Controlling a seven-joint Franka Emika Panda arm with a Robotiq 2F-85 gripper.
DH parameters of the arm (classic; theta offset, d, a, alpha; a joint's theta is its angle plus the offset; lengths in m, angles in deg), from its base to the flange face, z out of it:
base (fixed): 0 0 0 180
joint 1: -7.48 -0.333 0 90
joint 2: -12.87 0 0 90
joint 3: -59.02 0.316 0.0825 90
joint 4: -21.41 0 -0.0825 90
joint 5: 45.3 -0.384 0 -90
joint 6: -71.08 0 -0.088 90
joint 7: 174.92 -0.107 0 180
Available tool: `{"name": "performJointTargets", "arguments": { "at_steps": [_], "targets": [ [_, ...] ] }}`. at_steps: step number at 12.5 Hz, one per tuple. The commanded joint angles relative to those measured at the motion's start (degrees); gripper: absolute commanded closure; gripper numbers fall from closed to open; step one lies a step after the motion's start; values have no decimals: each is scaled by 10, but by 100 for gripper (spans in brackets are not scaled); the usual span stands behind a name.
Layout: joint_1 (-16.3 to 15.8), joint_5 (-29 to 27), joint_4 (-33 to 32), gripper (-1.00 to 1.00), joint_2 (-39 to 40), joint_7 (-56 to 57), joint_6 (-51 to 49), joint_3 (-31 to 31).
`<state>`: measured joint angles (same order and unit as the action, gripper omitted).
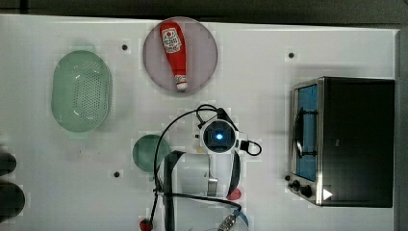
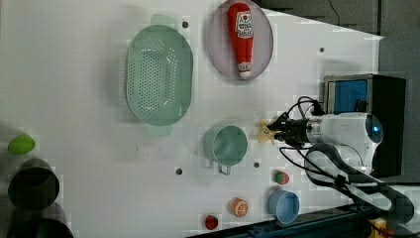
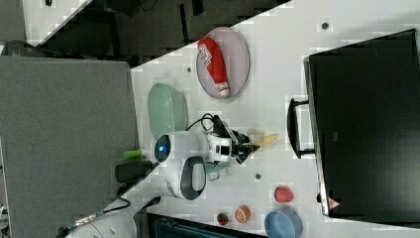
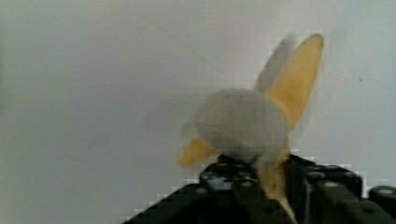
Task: Pick banana from table and place on oven.
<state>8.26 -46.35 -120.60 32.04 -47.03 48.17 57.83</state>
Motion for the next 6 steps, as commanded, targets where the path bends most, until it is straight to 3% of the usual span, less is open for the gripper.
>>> {"name": "performJointTargets", "arguments": {
  "at_steps": [1, 3, 6],
  "targets": [
    [-2, 5, 9, 57, -73, -22, -7, 2],
    [-2, 5, 25, 57, -144, -22, -74, 2],
    [-2, 5, 97, 57, -233, -21, -268, 5]
  ]
}}
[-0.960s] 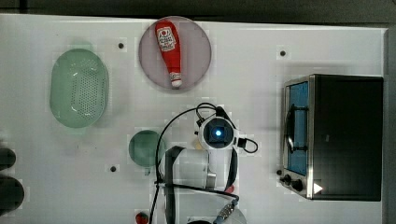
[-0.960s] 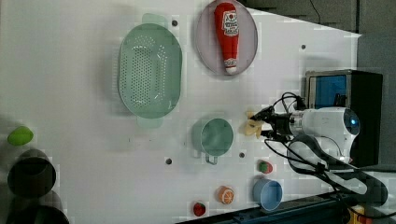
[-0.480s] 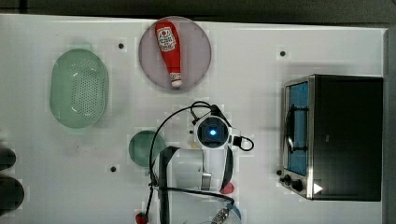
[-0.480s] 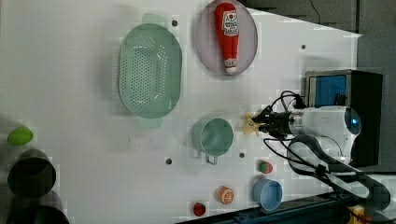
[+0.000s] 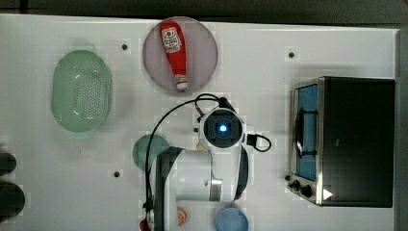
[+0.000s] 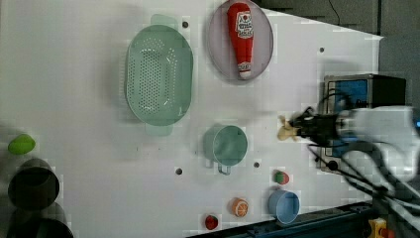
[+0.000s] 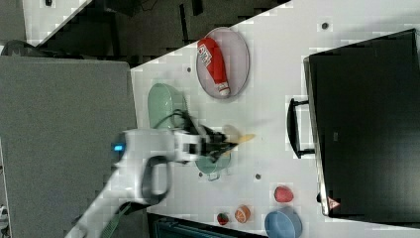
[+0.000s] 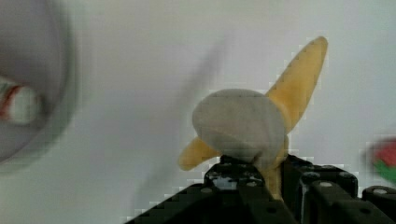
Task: Pick banana from table and place on oven.
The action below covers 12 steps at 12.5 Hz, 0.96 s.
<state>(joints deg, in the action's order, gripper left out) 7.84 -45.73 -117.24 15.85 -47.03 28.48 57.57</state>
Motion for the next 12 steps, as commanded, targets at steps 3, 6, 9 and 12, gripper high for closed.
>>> {"name": "performJointTargets", "arguments": {
  "at_steps": [3, 6, 9, 12],
  "targets": [
    [4, -1, 166, 56, -115, -21, -242, -3],
    [11, 0, 258, 57, -124, -19, -324, -38],
    [22, 3, 290, 57, -119, 19, -336, -97],
    [30, 4, 290, 57, -94, 136, -328, -172]
  ]
}}
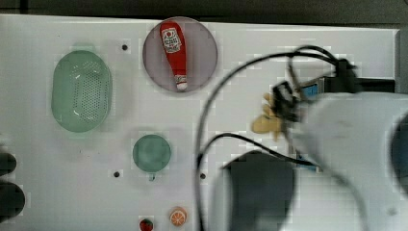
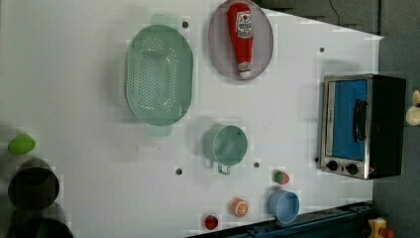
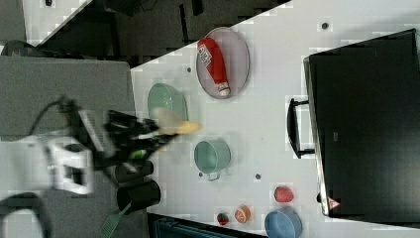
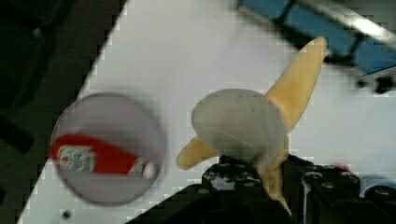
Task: Pick banana from table and place on oven.
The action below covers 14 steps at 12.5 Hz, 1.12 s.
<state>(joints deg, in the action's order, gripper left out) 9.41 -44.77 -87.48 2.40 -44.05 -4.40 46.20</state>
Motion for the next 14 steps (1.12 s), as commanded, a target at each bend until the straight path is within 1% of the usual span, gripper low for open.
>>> {"name": "performJointTargets", "arguments": {
  "at_steps": [1, 4, 6, 9, 11, 12, 14],
  "targets": [
    [16, -6, -7, 57, 56, 147, 14, -83],
    [19, 0, -3, 56, 113, 262, 93, -150],
    [20, 0, 5, 57, 154, 345, 137, -182],
    [24, 0, 29, 57, 206, 424, 147, -220],
    [26, -1, 40, 57, 224, 478, 148, -233],
    [27, -3, 40, 47, 228, 493, 147, -236],
    [26, -3, 40, 4, 229, 494, 145, -233]
  ]
}}
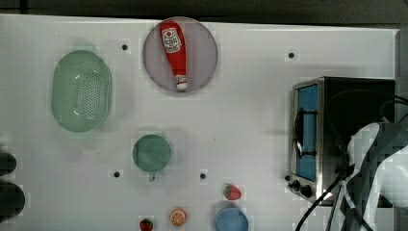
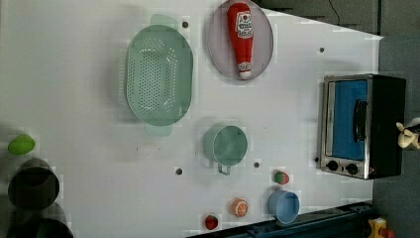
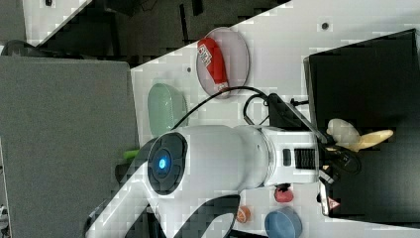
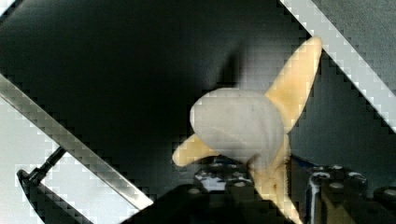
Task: Pick banana from table and place on oven.
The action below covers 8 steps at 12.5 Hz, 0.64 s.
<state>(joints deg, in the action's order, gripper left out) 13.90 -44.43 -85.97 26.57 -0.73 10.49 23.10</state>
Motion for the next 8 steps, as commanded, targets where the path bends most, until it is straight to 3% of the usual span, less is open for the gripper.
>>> {"name": "performJointTargets", "arguments": {
  "at_steps": [1, 4, 5, 8],
  "targets": [
    [-18, -6, 25, -18, -12, 61, -4, -4],
    [-20, -6, 24, -87, -11, 61, -13, 4],
    [-21, -7, 25, -100, -11, 61, -26, 8],
    [-29, -8, 39, -100, -22, 61, -67, 45]
  ]
}}
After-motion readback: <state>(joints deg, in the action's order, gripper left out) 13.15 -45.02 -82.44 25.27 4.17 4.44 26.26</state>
